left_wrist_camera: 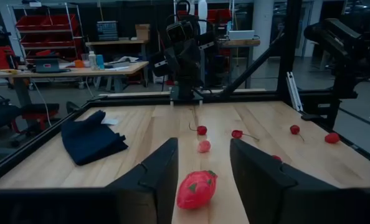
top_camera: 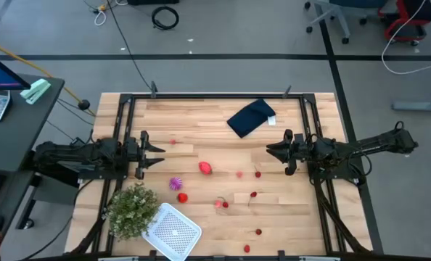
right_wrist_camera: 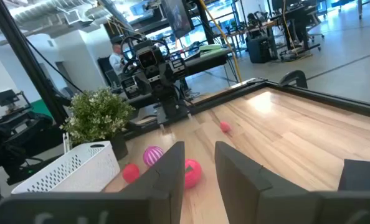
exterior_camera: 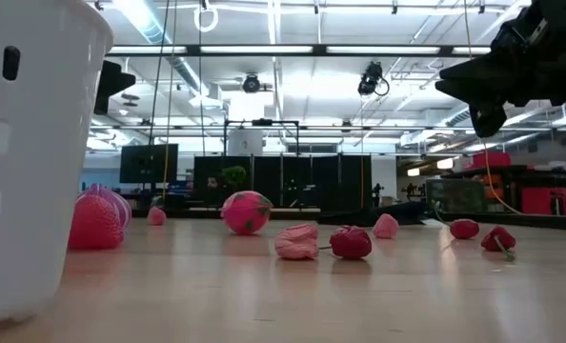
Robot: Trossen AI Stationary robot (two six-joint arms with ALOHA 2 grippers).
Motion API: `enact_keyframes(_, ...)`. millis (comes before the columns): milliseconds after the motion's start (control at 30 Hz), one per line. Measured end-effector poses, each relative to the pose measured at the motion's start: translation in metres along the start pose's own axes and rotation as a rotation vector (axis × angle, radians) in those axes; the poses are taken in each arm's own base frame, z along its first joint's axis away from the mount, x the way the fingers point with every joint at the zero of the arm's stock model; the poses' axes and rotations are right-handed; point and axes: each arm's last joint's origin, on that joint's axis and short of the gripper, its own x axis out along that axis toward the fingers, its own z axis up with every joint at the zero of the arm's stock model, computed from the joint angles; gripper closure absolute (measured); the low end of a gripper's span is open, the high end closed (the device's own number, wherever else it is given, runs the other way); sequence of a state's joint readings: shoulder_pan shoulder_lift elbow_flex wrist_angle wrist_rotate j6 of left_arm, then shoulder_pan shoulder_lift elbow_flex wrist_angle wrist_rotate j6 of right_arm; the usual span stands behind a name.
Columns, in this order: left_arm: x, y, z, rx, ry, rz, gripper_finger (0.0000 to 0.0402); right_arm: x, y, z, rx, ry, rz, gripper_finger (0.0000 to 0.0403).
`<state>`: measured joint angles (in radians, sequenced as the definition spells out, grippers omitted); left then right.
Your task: Pick and placing Produce into tupperware
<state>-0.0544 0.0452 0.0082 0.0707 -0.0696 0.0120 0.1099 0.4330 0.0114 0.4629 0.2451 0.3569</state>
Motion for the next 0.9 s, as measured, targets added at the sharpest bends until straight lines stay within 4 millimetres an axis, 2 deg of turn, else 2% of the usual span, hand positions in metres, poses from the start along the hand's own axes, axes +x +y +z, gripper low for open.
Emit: enact_keyframes(900,0.0000,0.0000,0.0000,-0.001,0.000,0.000,0.0244,0.0000,0.0000,0.0001,0.000,0.000,0.000,0.0306)
